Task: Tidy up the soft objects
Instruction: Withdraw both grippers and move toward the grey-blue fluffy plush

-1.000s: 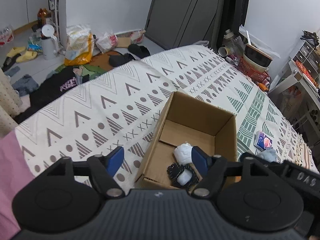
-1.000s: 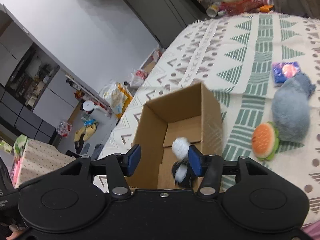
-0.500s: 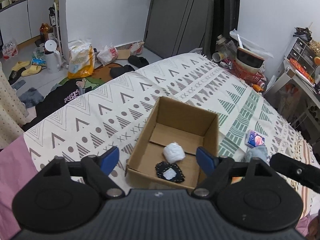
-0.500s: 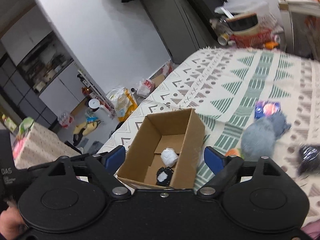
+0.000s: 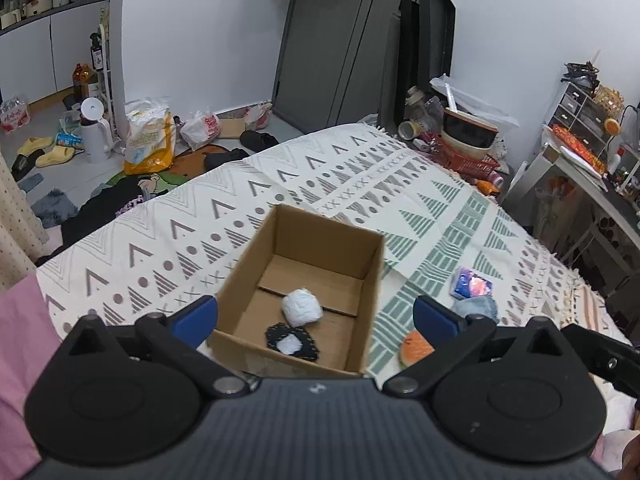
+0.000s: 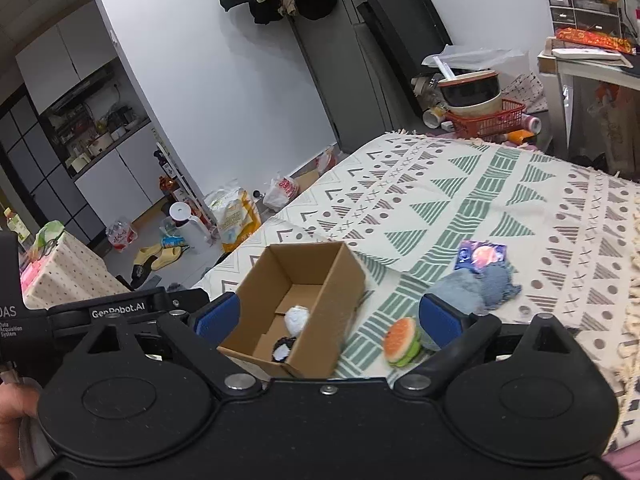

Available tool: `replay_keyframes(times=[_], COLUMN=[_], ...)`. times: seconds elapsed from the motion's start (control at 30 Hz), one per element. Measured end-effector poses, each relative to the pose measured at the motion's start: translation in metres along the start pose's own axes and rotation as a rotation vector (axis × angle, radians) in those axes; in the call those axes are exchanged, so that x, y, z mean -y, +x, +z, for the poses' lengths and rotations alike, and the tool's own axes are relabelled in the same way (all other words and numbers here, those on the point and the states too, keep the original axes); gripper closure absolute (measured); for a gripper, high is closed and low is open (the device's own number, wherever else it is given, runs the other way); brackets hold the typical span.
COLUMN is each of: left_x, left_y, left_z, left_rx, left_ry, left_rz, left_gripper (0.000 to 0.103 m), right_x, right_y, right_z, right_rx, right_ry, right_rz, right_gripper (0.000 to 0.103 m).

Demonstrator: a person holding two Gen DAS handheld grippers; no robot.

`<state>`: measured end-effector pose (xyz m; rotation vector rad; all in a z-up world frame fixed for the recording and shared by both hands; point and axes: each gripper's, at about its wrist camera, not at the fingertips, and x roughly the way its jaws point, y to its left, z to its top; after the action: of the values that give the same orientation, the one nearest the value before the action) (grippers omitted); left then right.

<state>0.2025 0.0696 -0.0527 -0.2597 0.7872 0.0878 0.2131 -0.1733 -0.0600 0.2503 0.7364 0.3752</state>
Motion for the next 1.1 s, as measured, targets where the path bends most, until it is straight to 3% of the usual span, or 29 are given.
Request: replay_keyframes(times=[0.47,0.77,1.1], left_x=[0.057,0.087,0.116], left_y=[0.0,0.022,0.062], left_z=[-0.012,-0.021,-0.034], left_rx=[0.018,-0.026,-0.08], left_ry=[0.055,0.08,0.105], left_rz=[-0.058,-0.038,-0.047], left_gripper=[0.0,0.0,0.0], right_x=[0.052,0.112,0.159], right_y=[-0.023,-0.003,0.019], right_z=[0.012,-0.011,-0.025], right_rx=[0.024,0.015,-0.027], right_ry=[0.016,0.223,0.374], right_rz=[-0.002,0.01,-0.085], right_gripper=[0.003,0.009,0.014])
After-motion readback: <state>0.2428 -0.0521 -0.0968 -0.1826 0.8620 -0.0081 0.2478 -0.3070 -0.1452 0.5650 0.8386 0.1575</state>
